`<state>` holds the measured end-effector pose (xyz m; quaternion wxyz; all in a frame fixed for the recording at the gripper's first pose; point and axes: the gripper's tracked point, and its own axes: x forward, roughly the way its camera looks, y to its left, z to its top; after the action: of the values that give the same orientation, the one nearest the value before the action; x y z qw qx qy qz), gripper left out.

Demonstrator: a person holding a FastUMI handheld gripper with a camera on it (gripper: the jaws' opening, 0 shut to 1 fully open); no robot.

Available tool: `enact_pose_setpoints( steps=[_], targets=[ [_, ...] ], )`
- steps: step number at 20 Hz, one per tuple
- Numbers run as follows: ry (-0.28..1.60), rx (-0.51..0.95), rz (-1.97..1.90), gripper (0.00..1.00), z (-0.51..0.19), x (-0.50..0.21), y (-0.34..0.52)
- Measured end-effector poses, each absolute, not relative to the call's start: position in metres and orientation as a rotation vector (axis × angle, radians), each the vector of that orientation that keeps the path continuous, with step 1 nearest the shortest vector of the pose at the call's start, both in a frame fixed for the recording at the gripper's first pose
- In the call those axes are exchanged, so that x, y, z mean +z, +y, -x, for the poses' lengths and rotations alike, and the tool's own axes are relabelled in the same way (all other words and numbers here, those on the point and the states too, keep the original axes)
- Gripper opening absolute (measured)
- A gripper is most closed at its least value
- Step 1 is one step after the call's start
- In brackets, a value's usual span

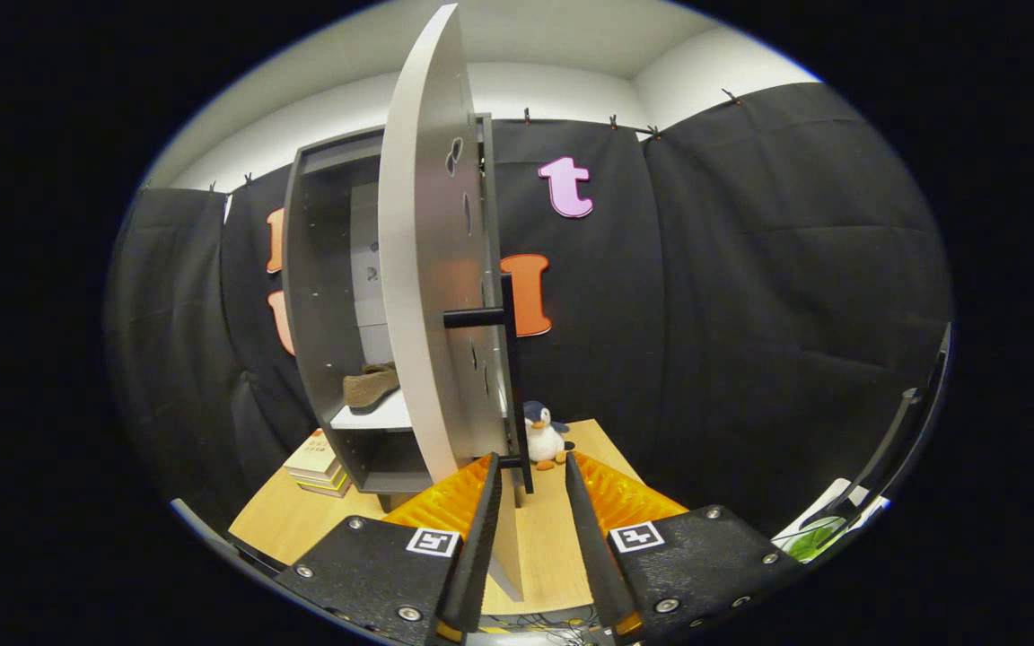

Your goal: Open the shoe cabinet door, grab the shoes and put them into the shoe cabinet, then close the shoe cabinet door.

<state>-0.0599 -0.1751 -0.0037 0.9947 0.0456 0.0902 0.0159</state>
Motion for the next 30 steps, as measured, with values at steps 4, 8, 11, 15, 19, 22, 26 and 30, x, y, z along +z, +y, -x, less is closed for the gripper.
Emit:
enact_pose_setpoints(
  steps=[4,8,11,15,19,22,26,30],
  targets=[
    [0.179,0.08,-0.108,0.47,0.061,-0.003,-0.155],
    [0.176,0.127,-0.105,0.5,0.058,-0.004,-0.136],
    [0.175,0.163,-0.099,0.52,0.056,-0.004,-0.126],
    [0.179,0.202,-0.093,0.53,0.048,-0.008,-0.112],
    [0.172,0.236,-0.087,0.54,0.044,-0.01,-0.101],
    [0.18,0.277,-0.1,0.56,0.042,-0.011,-0.094],
    [0.169,0.327,-0.091,0.61,0.04,-0.012,-0.088],
    [0.166,0.389,-0.102,0.64,0.037,-0.014,-0.08]
  ],
)
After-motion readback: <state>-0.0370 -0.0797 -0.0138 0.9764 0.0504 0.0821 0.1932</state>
